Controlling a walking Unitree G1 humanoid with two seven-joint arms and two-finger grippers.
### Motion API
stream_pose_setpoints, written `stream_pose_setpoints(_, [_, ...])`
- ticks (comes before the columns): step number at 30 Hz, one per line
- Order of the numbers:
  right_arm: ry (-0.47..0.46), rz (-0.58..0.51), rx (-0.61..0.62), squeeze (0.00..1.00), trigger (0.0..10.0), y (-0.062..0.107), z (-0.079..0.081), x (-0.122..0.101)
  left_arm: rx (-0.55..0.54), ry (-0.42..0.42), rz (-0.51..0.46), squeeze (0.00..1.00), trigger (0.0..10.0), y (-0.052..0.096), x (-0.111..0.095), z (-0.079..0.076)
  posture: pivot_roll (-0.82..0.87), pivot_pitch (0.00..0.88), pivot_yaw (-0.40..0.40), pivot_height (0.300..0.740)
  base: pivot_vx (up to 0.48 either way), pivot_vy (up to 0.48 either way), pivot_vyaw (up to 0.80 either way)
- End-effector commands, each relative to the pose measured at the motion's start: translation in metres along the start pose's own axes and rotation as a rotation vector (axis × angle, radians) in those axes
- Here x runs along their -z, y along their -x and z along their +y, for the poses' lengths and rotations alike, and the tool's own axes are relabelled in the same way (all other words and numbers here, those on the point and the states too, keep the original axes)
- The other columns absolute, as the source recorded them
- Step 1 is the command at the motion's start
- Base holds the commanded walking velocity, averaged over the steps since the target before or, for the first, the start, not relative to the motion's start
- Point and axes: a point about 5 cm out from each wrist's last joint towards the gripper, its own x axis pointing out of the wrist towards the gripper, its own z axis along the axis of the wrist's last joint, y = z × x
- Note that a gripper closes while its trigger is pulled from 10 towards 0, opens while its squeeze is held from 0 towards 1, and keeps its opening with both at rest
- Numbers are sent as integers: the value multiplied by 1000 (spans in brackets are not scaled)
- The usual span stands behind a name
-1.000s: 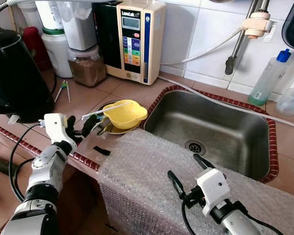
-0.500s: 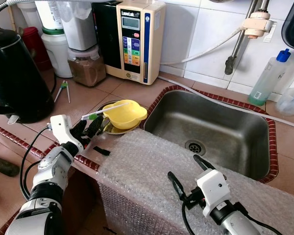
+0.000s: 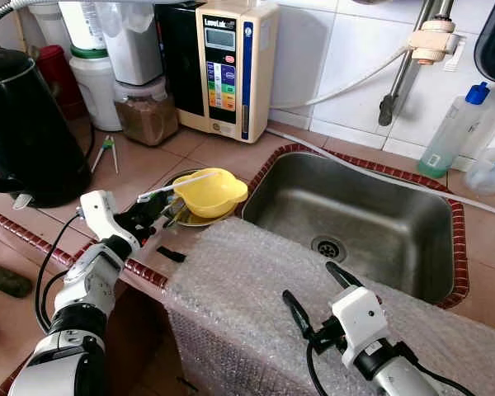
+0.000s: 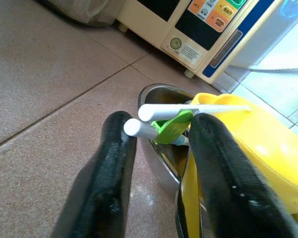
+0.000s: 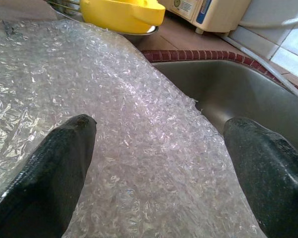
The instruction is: Kitchen organization
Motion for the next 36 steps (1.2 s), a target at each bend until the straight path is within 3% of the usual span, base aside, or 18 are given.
stream_pose_setpoints(1, [0,2,-5,0,10000,0,0,1,17,-1,-10,0,0,-4,-6,-3,46,0,34,740,0,0,0])
stream_pose_setpoints(18, [-7,-9,-2,0,10000,0,0,0,6,7,-15,0,0,-2,-8,-1,54,0,37,740,0,0,0])
stream_pose_setpoints(25, [-25,-83,23,0,10000,-6,-7,-17,5,5,-15,0,0,-2,-9,0,60,0,37,740,0,0,0])
stream_pose_setpoints(36, [-28,-86,15,0,10000,-7,-5,-17,33,-12,-33,0,0,0,-19,-1,63,0,40,740,0,0,0])
